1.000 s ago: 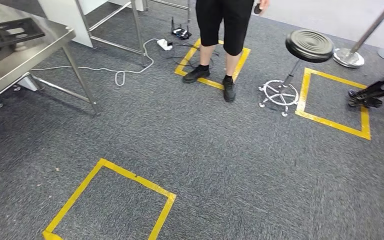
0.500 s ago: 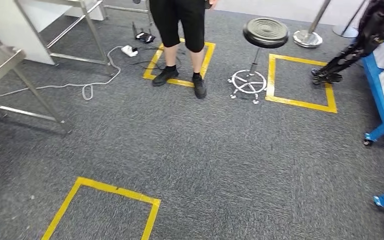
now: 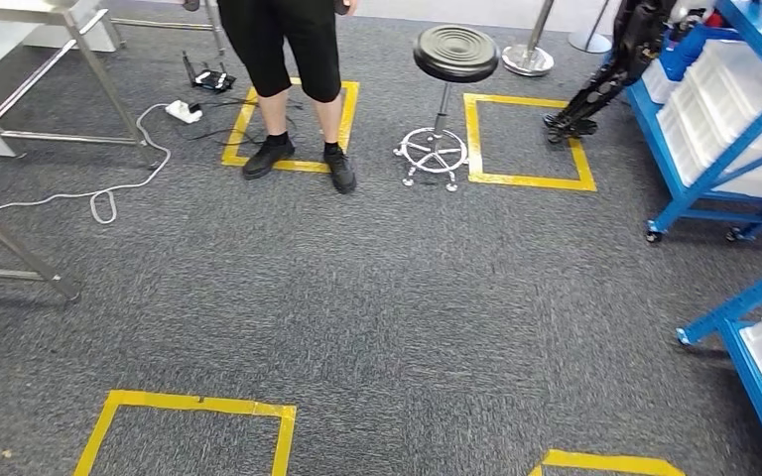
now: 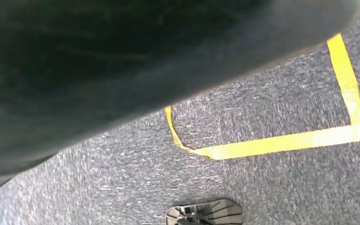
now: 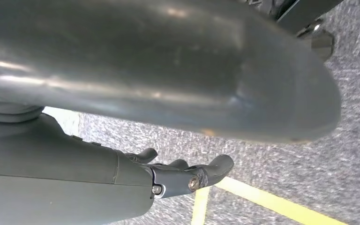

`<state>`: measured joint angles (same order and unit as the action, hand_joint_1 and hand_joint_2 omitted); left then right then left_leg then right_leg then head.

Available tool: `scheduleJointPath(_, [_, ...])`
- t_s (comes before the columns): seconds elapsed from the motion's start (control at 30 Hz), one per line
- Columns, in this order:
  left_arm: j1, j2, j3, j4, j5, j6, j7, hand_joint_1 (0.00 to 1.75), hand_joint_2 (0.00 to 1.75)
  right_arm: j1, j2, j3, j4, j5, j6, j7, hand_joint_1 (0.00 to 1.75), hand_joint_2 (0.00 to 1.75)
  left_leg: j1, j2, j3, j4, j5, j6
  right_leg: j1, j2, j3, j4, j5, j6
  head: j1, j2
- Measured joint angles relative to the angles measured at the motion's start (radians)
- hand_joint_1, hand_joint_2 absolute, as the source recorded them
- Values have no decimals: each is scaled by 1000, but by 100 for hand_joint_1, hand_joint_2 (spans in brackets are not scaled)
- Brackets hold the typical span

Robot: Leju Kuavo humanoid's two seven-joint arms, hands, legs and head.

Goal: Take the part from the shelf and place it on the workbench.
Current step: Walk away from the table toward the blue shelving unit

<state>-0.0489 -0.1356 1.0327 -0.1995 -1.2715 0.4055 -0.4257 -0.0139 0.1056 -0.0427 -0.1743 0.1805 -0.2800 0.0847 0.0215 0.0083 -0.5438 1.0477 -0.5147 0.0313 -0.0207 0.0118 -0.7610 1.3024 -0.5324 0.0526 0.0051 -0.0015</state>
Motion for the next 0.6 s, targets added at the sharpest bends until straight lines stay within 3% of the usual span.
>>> scheduleJointPath(0.03, [0, 0, 0, 0, -1, 2, 3, 0, 0, 1, 0, 0, 0, 1, 0, 0, 0, 0, -1, 11, 1, 0, -1, 1, -1, -2, -6, 7, 5, 6, 0, 0])
scheduleJointPath(0.07, [-1, 0, 0, 0, -2, 4, 6, 0, 0, 2, 0, 0, 0, 1, 0, 0, 0, 0, -1, 20, 3, 0, -3, 0, -2, -6, 11, -29, 25, 14, 1, 0])
scheduleJointPath(0.13, [-3, -1, 0, 0, 1, 5, 11, 0, 0, 2, 0, 0, 0, 2, 0, 0, 0, 0, -2, 36, 7, 0, -7, -5, -1, -32, 83, -171, 75, 25, 2, 0])
scheduleJointPath(0.17, [-4, -1, 0, 0, 4, 1, 14, 0, 0, 0, 0, 0, 0, 2, 0, 0, 0, 0, -5, 43, 8, 0, -11, -10, 2, -45, 116, -231, 92, 24, 1, 0])
scheduleJointPath(0.23, [-5, -1, 0, 0, 5, -12, 19, 0, 0, -4, 0, 0, 0, 3, 2, -1, 0, 0, -9, 55, 12, -3, -17, -21, 9, -55, 140, -276, 104, 10, 1, 0])
scheduleJointPath(0.3, [-7, -2, 0, 0, 5, -25, 24, 0, 0, -2, 0, 0, 0, 3, 4, -2, 0, 0, -7, 65, 19, -8, -19, -32, 8, -38, 140, -283, 109, -7, 1, 0])
scheduleJointPath(0.37, [-8, -2, 0, 0, 5, -33, 25, 0, 0, 1, -1, 0, 0, 4, 7, -3, 0, 0, -3, 46, 10, 22, -43, -40, 0, -22, 149, -294, 113, -24, -5, 0])
scheduleJointPath(0.43, [-7, -1, 0, 0, 6, -41, 25, 0, 0, 1, -2, 0, 0, 4, 10, -5, 0, 0, -1, 9, -39, 132, -103, -42, -2, -6, 157, -298, 115, -36, -11, 0])
scheduleJointPath(0.5, [-6, -1, 1, 0, 8, -50, 24, 0, 0, 1, -2, 0, 0, 4, 13, -6, 0, 0, 0, -8, -99, 248, -146, -44, 1, 16, 158, -298, 115, -40, -12, 0])
scheduleJointPath(0.53, [-6, -1, 1, 0, 10, -54, 24, 0, 0, 1, -2, 0, 0, 4, 14, -6, 0, 0, 0, -10, -111, 263, -140, -45, 2, 29, 158, -297, 114, -40, -12, 0])
scheduleJointPath(0.6, [-5, -1, 1, 0, 15, -58, 24, 0, 0, 2, -2, 0, 0, 4, 14, -6, 0, 0, 5, -20, -83, 187, -77, -48, 0, 56, 160, -293, 114, -38, -12, 0])
